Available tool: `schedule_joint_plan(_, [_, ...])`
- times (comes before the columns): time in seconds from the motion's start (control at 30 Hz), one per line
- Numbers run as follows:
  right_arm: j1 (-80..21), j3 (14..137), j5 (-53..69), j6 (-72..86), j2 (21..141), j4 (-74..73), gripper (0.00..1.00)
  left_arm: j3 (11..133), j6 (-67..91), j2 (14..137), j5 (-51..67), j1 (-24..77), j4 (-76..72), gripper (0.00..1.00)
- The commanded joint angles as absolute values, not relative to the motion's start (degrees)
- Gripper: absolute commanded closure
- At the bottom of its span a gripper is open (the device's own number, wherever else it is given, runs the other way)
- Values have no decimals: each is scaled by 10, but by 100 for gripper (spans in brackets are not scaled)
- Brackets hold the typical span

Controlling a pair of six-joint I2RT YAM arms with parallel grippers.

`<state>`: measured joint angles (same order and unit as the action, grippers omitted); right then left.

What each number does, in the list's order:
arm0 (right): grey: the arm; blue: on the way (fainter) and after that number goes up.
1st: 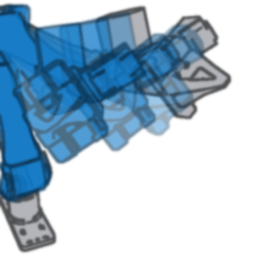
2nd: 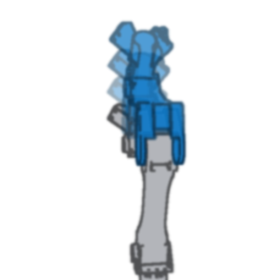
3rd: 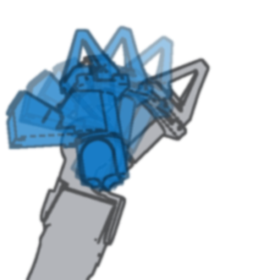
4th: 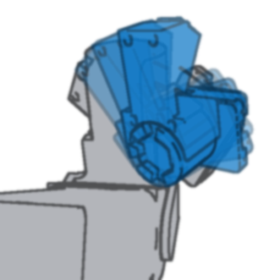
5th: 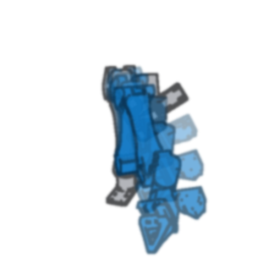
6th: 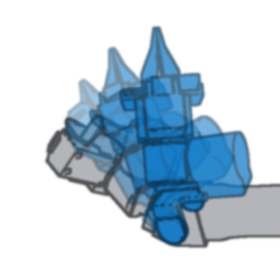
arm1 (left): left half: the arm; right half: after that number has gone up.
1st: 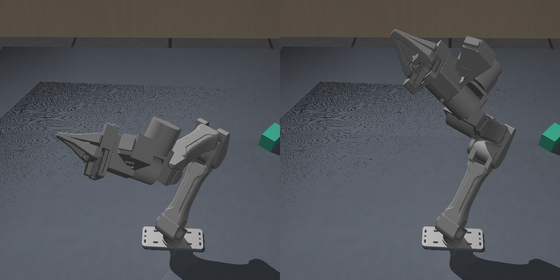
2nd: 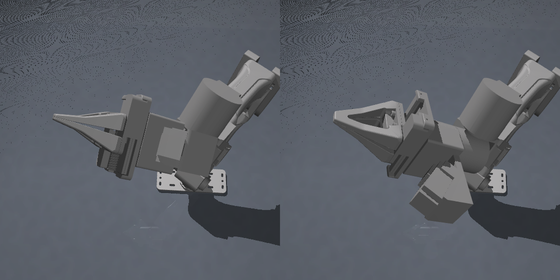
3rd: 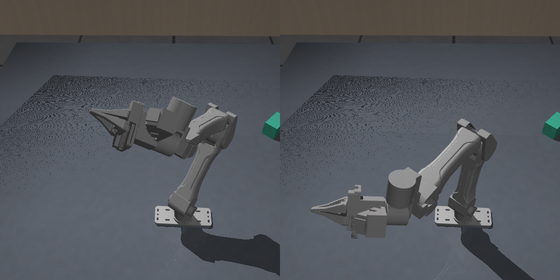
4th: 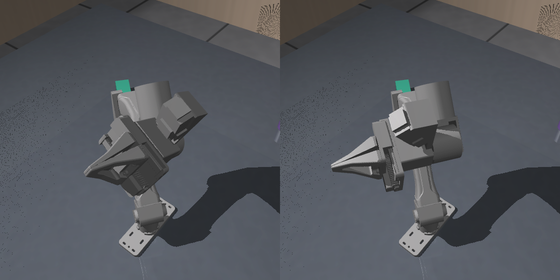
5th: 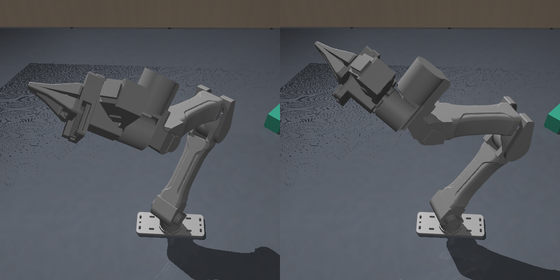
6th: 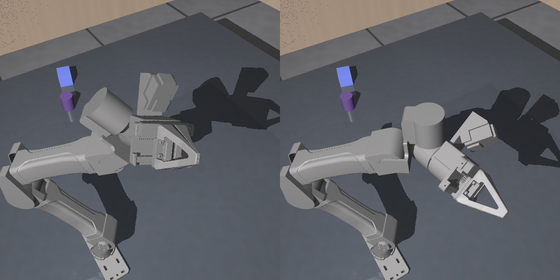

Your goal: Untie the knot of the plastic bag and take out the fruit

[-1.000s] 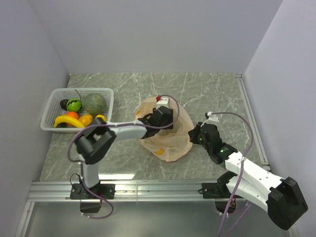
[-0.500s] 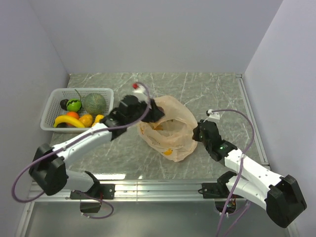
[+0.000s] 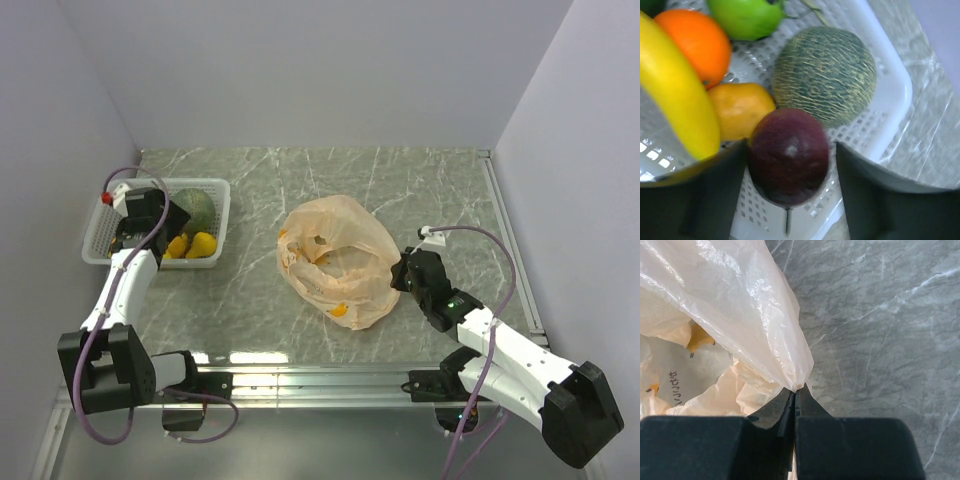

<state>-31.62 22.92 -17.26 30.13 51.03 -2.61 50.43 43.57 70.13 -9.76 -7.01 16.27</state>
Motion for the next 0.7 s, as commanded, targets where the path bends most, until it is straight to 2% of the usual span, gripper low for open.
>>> schedule_joint_plan(0.0, [-314,227,-166,291,504,-7,100,509,442,677,-119,-89,168,21])
schedule_joint_plan(0.1, [-314,229,-163,287,505,-8,100,525,432,681,-127,-91,178,1])
schedule_joint_plan(0.23, [-315,230,-166,284,496,-12,100,526,404,660,-116,-80,178,1])
schedule_joint_plan(0.3, [-315,229,-164,281,492,-11,100,533,389,639,-141,-39,185,1])
schedule_joint_plan(0.4, [-314,233,-162,281,491,-15,100,542,353,614,-170,74,191,1])
schedule_joint_plan(0.43, [-314,234,-160,281,491,-16,100,546,342,611,-182,146,191,2])
schedule_joint_plan(0.53, [-315,236,-159,281,489,-17,100,548,335,610,-189,280,175,5])
schedule_joint_plan(0.67, [-315,238,-158,278,490,-18,100,582,310,676,-217,430,154,15])
